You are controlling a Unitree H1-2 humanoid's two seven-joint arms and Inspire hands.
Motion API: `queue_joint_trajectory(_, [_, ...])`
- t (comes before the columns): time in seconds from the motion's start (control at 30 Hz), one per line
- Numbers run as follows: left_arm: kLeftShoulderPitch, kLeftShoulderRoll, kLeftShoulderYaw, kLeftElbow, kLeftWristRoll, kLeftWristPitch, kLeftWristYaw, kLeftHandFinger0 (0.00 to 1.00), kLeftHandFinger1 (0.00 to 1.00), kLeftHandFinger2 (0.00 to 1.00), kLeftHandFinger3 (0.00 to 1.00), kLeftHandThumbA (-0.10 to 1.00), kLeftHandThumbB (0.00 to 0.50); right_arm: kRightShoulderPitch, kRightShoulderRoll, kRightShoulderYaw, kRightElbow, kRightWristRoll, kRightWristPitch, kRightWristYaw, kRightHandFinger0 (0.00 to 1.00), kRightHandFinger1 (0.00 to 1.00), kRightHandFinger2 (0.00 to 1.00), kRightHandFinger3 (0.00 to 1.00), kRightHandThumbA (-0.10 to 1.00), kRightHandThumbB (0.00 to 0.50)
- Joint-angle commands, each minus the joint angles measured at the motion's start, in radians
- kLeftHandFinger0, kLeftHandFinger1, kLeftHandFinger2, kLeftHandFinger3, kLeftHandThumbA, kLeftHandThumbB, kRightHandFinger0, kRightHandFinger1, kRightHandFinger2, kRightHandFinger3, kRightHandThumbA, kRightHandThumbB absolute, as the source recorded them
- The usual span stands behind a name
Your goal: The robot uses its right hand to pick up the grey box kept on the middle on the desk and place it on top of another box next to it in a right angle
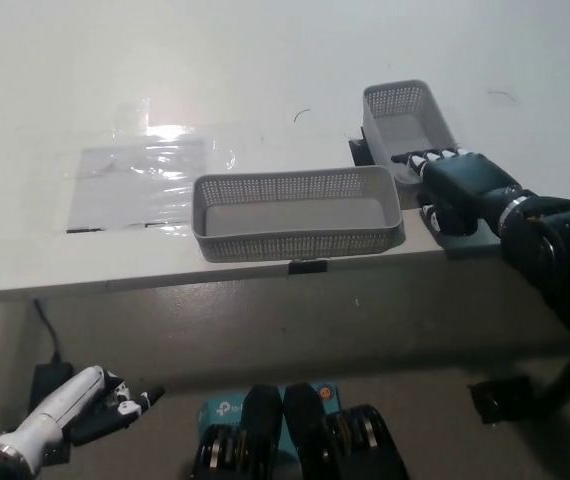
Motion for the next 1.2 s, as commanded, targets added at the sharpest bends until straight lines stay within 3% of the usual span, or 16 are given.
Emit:
queue_joint_trajectory(0.0, [-0.008, 0.030, 0.021, -0.029, 0.003, -0.010, -0.006, 0.08, 0.00, 0.07, 0.21, 0.77, 0.208, -0.020, -0.015, 0.005, -0.004, -0.064, -0.001, 0.024, 1.00, 1.00, 1.00, 1.00, 0.05, 0.318])
queue_joint_trajectory(0.1, [-0.011, 0.036, 0.025, -0.031, -0.003, -0.008, -0.015, 0.00, 0.00, 0.08, 0.27, 0.79, 0.191, -0.019, -0.005, 0.005, 0.012, -0.074, -0.003, 0.022, 1.00, 1.00, 1.00, 1.00, 0.05, 0.317])
queue_joint_trajectory(0.3, [-0.031, 0.042, 0.023, -0.032, 0.010, -0.002, -0.019, 0.01, 0.01, 0.10, 0.27, 0.82, 0.176, -0.022, 0.033, 0.016, 0.034, -0.123, 0.034, 0.011, 1.00, 1.00, 1.00, 1.00, 0.08, 0.342])
queue_joint_trajectory(0.37, [-0.033, 0.039, 0.024, -0.032, 0.010, -0.003, -0.015, 0.01, 0.00, 0.07, 0.23, 0.80, 0.172, -0.035, 0.040, 0.065, 0.050, -0.197, 0.037, 0.013, 0.70, 1.00, 1.00, 1.00, 0.16, 0.321])
queue_joint_trajectory(0.4, [-0.033, 0.039, 0.022, -0.033, 0.014, -0.001, -0.015, 0.00, 0.00, 0.07, 0.22, 0.79, 0.165, -0.045, 0.046, 0.084, 0.059, -0.215, 0.041, 0.031, 0.62, 0.93, 1.00, 1.00, 0.18, 0.302])
queue_joint_trajectory(0.43, [-0.033, 0.037, 0.020, -0.033, 0.015, -0.001, -0.015, 0.00, 0.00, 0.07, 0.20, 0.77, 0.147, -0.055, 0.045, 0.114, 0.066, -0.253, 0.031, 0.032, 0.28, 0.47, 0.64, 1.00, 0.18, 0.286])
queue_joint_trajectory(0.47, [-0.032, 0.036, 0.020, -0.033, 0.017, 0.000, -0.014, 0.01, 0.00, 0.07, 0.21, 0.77, 0.153, -0.065, 0.042, 0.143, 0.067, -0.288, 0.026, 0.036, 0.02, 0.15, 0.37, 1.00, 0.14, 0.222])
queue_joint_trajectory(0.5, [-0.029, 0.035, 0.019, -0.033, 0.018, -0.001, -0.013, 0.02, 0.00, 0.08, 0.22, 0.77, 0.153, -0.072, 0.042, 0.166, 0.069, -0.314, 0.023, 0.043, 0.00, 0.03, 0.26, 1.00, 0.03, 0.136])
queue_joint_trajectory(0.53, [-0.027, 0.034, 0.022, -0.033, 0.015, -0.001, -0.014, 0.02, 0.00, 0.08, 0.23, 0.79, 0.164, -0.085, 0.043, 0.189, 0.075, -0.336, 0.018, 0.044, 0.00, 0.00, 0.21, 1.00, -0.04, 0.023])
queue_joint_trajectory(0.57, [-0.024, 0.033, 0.024, -0.037, 0.010, 0.004, -0.016, 0.02, 0.00, 0.08, 0.23, 0.80, 0.164, -0.093, 0.043, 0.201, 0.077, -0.349, 0.011, 0.037, 0.00, 0.01, 0.20, 1.00, -0.06, 0.001])
queue_joint_trajectory(0.67, [-0.024, 0.036, 0.022, -0.039, 0.018, 0.002, -0.016, 0.03, 0.00, 0.08, 0.22, 0.77, 0.139, -0.113, 0.044, 0.243, 0.113, -0.405, 0.002, -0.021, 0.02, 0.09, 0.20, 0.82, 0.03, 0.000])
queue_joint_trajectory(0.8, [-0.024, 0.036, 0.025, -0.035, 0.011, -0.002, -0.021, 0.02, 0.00, 0.06, 0.21, 0.78, 0.137, -0.113, 0.049, 0.239, 0.136, -0.440, 0.024, -0.127, 0.00, 0.09, 0.20, 0.61, 0.03, 0.000])
queue_joint_trajectory(0.83, [-0.022, 0.035, 0.025, -0.035, 0.009, 0.000, -0.024, 0.01, 0.00, 0.06, 0.21, 0.78, 0.138, -0.108, 0.049, 0.234, 0.137, -0.441, 0.023, -0.137, 0.00, 0.09, 0.24, 0.57, -0.05, 0.000])
queue_joint_trajectory(0.97, [-0.017, 0.032, 0.028, -0.043, 0.013, 0.000, -0.021, 0.03, 0.00, 0.06, 0.18, 0.76, 0.143, -0.089, 0.047, 0.163, 0.182, -0.364, -0.092, -0.289, 0.00, 0.03, 0.27, 0.13, -0.10, 0.001])
queue_joint_trajectory(1.0, [-0.011, 0.031, 0.028, -0.043, 0.012, 0.002, -0.022, 0.03, 0.00, 0.05, 0.18, 0.76, 0.142, -0.073, 0.049, 0.138, 0.190, -0.339, -0.119, -0.328, 0.00, 0.03, 0.32, 0.01, -0.10, 0.031])
queue_joint_trajectory(1.17, [0.016, 0.024, 0.032, -0.039, 0.006, -0.014, -0.013, 0.01, 0.00, 0.05, 0.19, 0.75, 0.138, -0.031, 0.054, 0.064, 0.190, -0.294, -0.195, -0.403, 0.00, 0.10, 0.45, 0.14, -0.10, 0.027])
